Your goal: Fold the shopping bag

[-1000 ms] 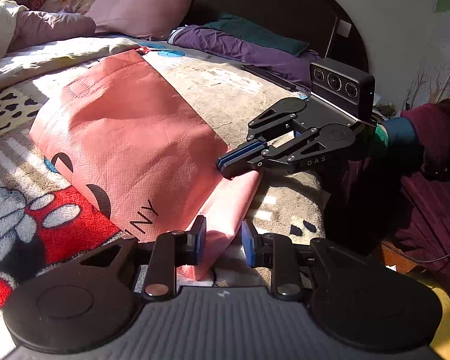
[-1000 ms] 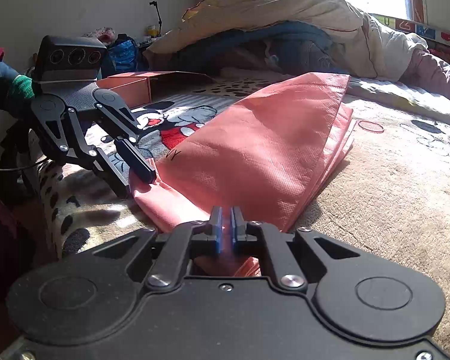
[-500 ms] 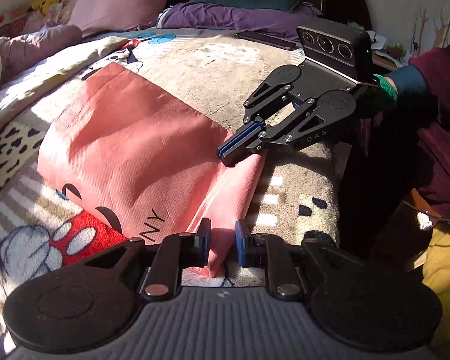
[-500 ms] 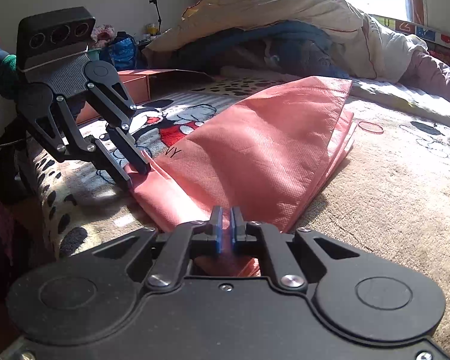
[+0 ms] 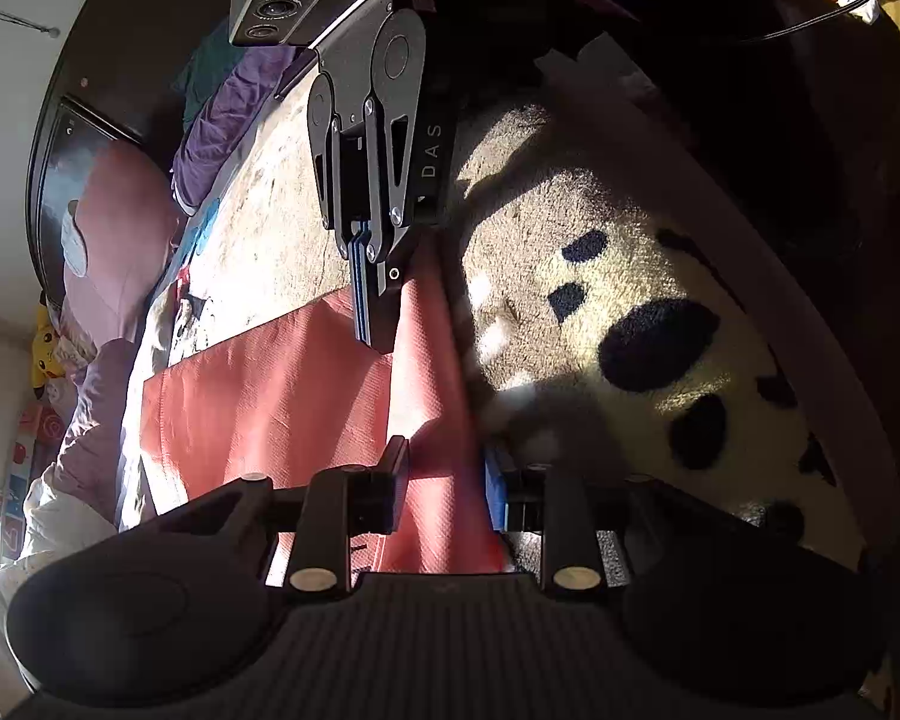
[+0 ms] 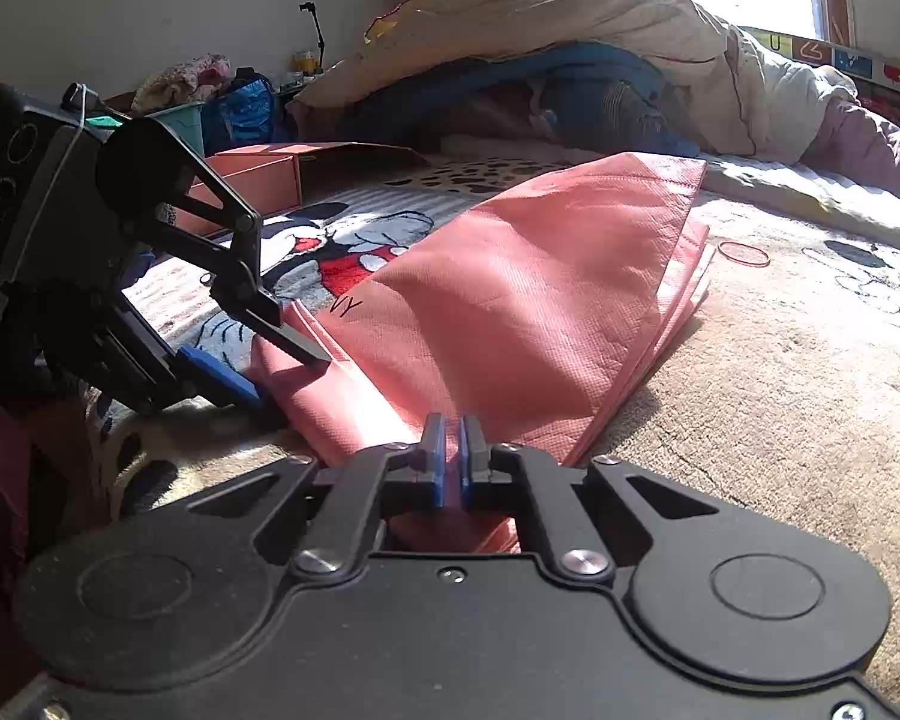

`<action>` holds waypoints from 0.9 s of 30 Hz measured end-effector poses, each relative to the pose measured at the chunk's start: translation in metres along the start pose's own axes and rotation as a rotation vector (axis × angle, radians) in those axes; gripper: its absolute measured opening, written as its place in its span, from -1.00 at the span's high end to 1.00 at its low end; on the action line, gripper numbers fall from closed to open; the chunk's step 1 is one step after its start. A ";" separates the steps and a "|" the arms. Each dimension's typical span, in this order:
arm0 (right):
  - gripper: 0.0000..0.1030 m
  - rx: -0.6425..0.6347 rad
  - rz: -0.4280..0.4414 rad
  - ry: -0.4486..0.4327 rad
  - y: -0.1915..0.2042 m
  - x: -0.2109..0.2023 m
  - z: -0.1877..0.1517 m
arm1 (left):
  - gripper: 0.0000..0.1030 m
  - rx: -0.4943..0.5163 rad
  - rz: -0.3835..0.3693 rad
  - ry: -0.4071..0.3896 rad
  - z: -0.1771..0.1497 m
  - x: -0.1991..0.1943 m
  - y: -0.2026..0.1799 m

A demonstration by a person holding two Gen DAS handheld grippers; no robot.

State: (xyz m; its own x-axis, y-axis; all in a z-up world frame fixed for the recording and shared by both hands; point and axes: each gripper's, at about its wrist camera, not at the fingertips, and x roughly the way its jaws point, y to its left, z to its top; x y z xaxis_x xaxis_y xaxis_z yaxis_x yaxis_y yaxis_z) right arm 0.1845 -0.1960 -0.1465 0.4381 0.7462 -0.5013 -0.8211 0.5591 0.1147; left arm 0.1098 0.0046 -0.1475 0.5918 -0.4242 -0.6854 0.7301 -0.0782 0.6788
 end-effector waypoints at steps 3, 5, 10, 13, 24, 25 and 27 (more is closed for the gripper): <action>0.97 0.008 0.005 0.001 -0.001 0.001 0.000 | 0.51 -0.013 0.023 0.005 0.000 0.005 -0.004; 0.98 0.012 0.006 0.001 -0.002 0.001 0.001 | 0.55 -0.090 0.004 0.062 0.009 0.009 0.001; 0.85 0.154 0.008 -0.069 -0.020 -0.014 0.003 | 0.66 -0.256 -0.047 0.142 0.019 0.012 0.017; 0.60 0.054 -0.045 -0.193 -0.015 -0.047 0.008 | 0.66 -0.384 -0.082 0.145 0.015 0.012 0.030; -0.02 -0.852 -0.046 0.000 0.062 -0.030 -0.007 | 0.66 -0.412 -0.156 0.165 0.014 0.009 0.042; -0.03 -0.928 -0.015 0.030 0.063 -0.027 -0.008 | 0.66 -0.428 -0.169 0.165 0.013 0.009 0.044; -0.03 -0.983 0.015 0.052 0.059 -0.024 -0.006 | 0.66 -0.400 -0.196 0.136 0.008 0.008 0.046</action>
State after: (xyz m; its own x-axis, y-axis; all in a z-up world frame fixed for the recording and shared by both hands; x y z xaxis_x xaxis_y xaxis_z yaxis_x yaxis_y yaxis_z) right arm 0.1233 -0.1829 -0.1329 0.4282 0.7204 -0.5457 -0.7751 -0.0176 -0.6315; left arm 0.1456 -0.0099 -0.1198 0.4499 -0.3116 -0.8370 0.8910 0.2204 0.3969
